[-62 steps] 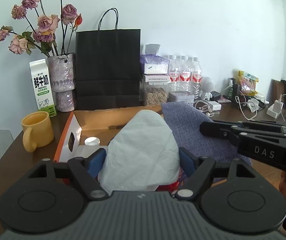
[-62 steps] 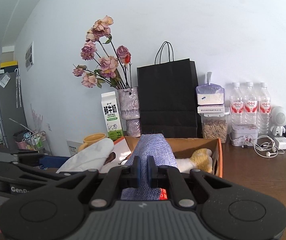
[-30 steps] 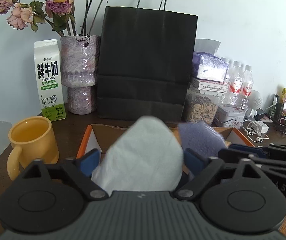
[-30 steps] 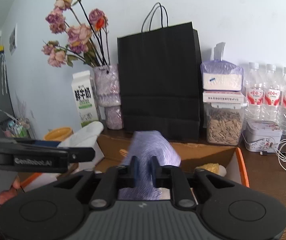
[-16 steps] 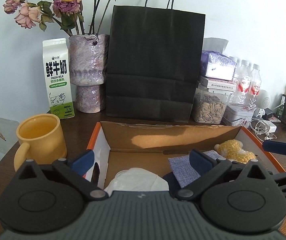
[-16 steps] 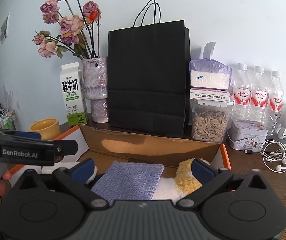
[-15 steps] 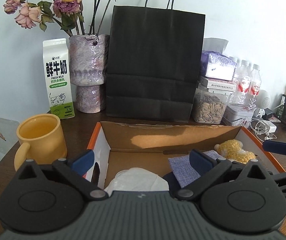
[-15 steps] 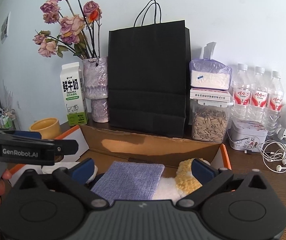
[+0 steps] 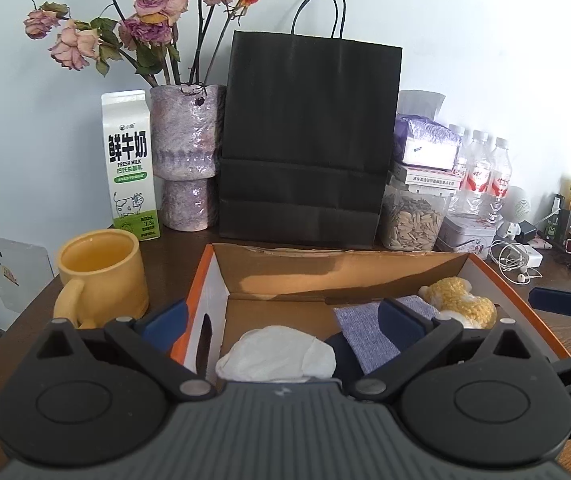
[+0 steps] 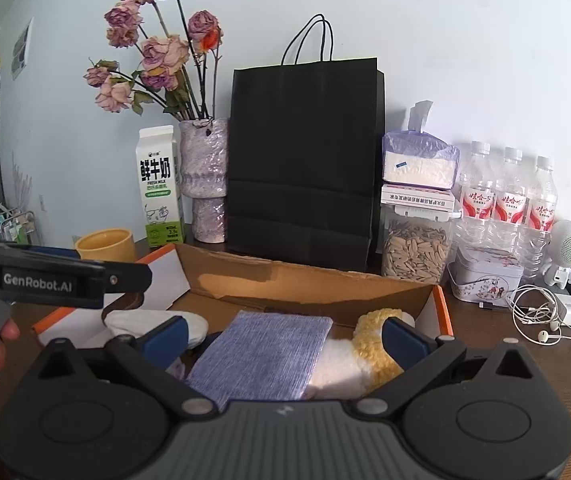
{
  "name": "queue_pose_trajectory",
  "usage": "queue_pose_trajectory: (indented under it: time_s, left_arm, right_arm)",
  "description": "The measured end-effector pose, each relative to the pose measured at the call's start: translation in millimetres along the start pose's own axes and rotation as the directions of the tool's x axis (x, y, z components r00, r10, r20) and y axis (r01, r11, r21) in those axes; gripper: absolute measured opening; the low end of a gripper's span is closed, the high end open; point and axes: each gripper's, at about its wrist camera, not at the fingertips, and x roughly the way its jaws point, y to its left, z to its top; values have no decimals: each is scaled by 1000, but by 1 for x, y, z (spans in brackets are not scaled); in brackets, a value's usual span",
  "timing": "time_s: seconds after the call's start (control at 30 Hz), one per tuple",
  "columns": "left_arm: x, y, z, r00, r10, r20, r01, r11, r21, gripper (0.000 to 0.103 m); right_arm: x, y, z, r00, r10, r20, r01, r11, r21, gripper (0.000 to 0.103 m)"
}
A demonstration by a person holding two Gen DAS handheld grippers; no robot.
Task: Organize objects
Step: 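Open both tools to release the tissue and cloth bag into the box, then move both tools back toward the white bottle caps on the table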
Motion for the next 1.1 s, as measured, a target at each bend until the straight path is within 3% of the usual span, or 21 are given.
queue_pose_trajectory:
  time_s: [0.53, 1.1]
  left_arm:
    - [-45, 14, -35, 1000, -26, -11, 26, 1000, 7, 103]
    - [-81, 48, -80, 995, 47, -88, -47, 999, 3, 103]
  right_arm:
    - [-56, 4, -38, 1000, -18, -18, 18, 999, 38, 103]
    - [-94, -2, -94, 980, -59, -189, 69, 996, 50, 103]
